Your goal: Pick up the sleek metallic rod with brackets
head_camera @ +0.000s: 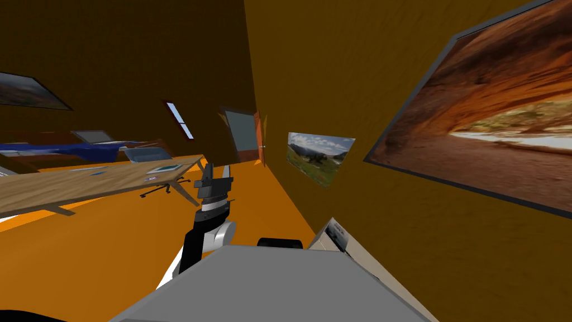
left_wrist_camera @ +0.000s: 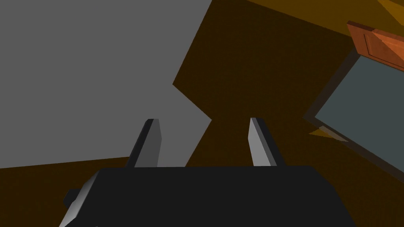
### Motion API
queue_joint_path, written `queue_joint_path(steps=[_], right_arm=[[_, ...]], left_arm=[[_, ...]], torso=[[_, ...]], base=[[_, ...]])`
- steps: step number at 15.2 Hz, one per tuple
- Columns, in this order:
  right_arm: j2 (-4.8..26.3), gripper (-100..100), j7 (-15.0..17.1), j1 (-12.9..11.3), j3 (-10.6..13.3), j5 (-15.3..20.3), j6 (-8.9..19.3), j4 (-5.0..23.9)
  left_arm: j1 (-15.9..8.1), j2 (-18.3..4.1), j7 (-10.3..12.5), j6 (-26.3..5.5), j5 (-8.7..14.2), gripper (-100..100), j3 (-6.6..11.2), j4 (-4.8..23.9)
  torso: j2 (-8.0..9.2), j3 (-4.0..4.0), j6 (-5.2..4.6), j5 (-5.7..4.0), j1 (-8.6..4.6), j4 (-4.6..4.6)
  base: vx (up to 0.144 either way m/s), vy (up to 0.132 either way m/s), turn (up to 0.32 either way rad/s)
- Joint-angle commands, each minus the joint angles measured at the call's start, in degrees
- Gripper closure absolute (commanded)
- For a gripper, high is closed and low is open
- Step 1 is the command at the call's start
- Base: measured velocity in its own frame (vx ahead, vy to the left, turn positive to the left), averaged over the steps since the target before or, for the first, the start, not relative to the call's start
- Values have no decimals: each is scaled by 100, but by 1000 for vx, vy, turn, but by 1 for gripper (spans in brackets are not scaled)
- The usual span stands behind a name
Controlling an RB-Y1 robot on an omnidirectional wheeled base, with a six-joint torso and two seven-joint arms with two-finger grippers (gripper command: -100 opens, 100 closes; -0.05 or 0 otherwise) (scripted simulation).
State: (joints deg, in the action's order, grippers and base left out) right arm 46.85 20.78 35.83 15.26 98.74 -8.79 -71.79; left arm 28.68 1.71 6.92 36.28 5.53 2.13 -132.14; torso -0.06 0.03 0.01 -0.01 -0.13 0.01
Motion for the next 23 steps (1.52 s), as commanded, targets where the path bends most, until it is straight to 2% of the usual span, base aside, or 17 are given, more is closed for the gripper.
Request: queue_joint_path(steps=[1, 2, 7, 11, 13, 14, 18, 19, 20, 23], right_arm=[[-3, -100, -176, -13, 12, -31, 6, 121], [53, -100, -128, 2, 46, 156, 26, 246], [102, -100, -87, 15, 77, 320, 43, 355], [213, -100, 13, 52, 157, 716, 81, 624], [213, -100, -41, 34, 176, 619, 98, 614], [46, -100, -148, -63, 218, 595, 175, 811], [-194, -100, -349, -216, 304, 487, 304, 1105], [-88, -100, -300, -179, 324, 439, 275, 1020], [-99, 100, -340, -195, 344, 409, 300, 1048], [-101, 100, -343, -192, 347, 411, 297, 1045]], left_arm=[[0, 0, 0, 0, 0, 0, 0, 0], [1, 0, 0, 0, 0, 0, 0, 0], [0, 0, 0, 0, 0, 0, 0, 0], [0, 0, 0, 0, 0, 0, 0, 0], [1, 0, 0, 0, 0, 0, 0, 0], [1, 0, 0, 0, 0, 0, 0, 0], [1, 0, 0, 0, 0, 0, 1, 0], [1, 0, 0, 0, 0, 0, 1, 0], [1, 0, 0, 0, 0, 0, 1, 0], [1, 0, 0, 0, 0, 0, 0, 0]], torso=[[0, 0, 0, 0, 0, 0], [0, 0, -4, -1, 0, 0], [2, -1, -2, 1, 6, 0], [3, -1, -2, 1, 2, 0], [2, -1, -3, -1, 1, 0], [2, -1, -4, 0, 5, 0], [-4, 2, -3, -3, -6, 1], [-4, 2, -3, -4, -6, 1], [-4, 2, -4, -2, -1, 1], [-1, 0, -3, 2, 12, -1]], base=[[1, -40, 67], [3, -36, 101], [0, -23, 80], [-4, -32, 135], [-3, -27, 45], [6, -25, 57], [8, -53, 69], [6, -33, 24], [0, 0, 0], [0, 0, 0]])
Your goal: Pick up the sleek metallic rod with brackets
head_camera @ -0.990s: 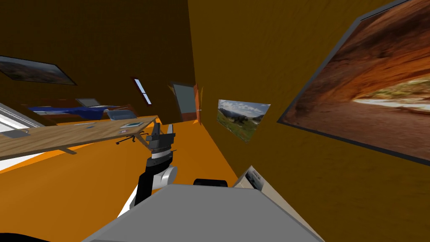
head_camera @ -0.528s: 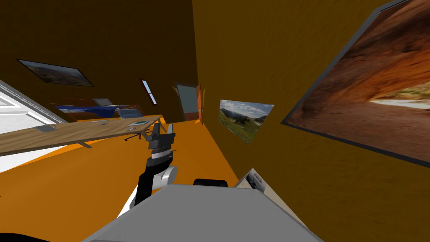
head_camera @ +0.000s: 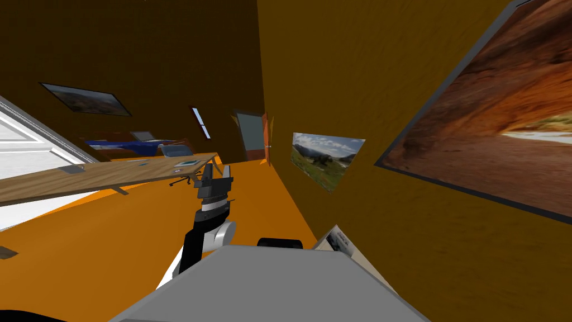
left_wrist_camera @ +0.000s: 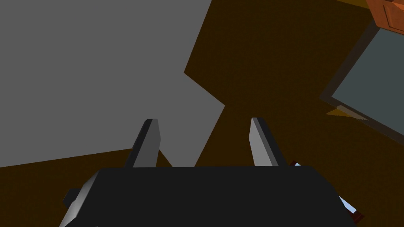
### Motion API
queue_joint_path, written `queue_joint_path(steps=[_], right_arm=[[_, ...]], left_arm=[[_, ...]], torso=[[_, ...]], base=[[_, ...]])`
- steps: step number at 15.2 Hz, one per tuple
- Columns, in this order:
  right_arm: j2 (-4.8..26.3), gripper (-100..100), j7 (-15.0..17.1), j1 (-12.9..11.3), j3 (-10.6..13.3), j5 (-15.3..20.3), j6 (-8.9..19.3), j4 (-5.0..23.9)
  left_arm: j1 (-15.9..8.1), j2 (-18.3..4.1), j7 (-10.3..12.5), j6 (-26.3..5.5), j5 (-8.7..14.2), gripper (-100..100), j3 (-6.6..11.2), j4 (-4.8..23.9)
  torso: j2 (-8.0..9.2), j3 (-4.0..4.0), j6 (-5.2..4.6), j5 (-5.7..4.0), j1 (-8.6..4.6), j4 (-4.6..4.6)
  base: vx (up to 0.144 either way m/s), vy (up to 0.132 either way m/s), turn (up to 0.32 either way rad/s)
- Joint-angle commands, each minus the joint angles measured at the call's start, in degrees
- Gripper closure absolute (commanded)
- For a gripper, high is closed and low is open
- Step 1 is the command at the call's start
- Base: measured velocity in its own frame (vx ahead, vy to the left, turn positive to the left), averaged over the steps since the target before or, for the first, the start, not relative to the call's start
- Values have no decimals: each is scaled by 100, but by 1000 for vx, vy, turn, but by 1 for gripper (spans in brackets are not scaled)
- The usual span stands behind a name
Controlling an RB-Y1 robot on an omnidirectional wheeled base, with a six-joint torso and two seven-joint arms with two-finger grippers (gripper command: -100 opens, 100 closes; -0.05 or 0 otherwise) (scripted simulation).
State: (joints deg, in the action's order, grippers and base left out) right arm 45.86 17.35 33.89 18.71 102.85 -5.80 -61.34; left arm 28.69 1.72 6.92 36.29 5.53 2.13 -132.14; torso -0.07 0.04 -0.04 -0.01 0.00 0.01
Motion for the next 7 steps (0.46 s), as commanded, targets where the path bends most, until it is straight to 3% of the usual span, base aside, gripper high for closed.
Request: queue_joint_path(steps=[1, 2, 4, 6, 7], right_arm=[[0, 100, 0, 0, 0, 0, 0, 0], [104, 100, 162, 105, -112, 165, -102, -185], [104, 100, 162, 105, -112, 165, -102, -185], [264, 100, 296, 207, -170, 238, -188, -381], [166, 100, 221, 156, -154, 234, -140, -279]], left_arm=[[0, 0, 0, 0, 0, 0, 0, 0], [0, 0, 0, 0, 0, 0, 0, 0], [0, 0, 0, 0, 0, 0, 0, 0], [0, 0, 0, 0, 0, 0, 0, 0], [0, 0, 0, 0, 0, 0, 0, 0]], torso=[[0, 0, 0, 0, 0, 0], [0, 0, 0, 0, 0, 0], [4, -1, -5, 4, 14, 1], [6, -3, -3, 5, 17, -1], [7, -4, -4, 7, 20, -1]], base=[[0, 0, 0], [-1, 26, -66], [-6, 36, -73], [-10, 38, -44], [-5, 26, -28]])
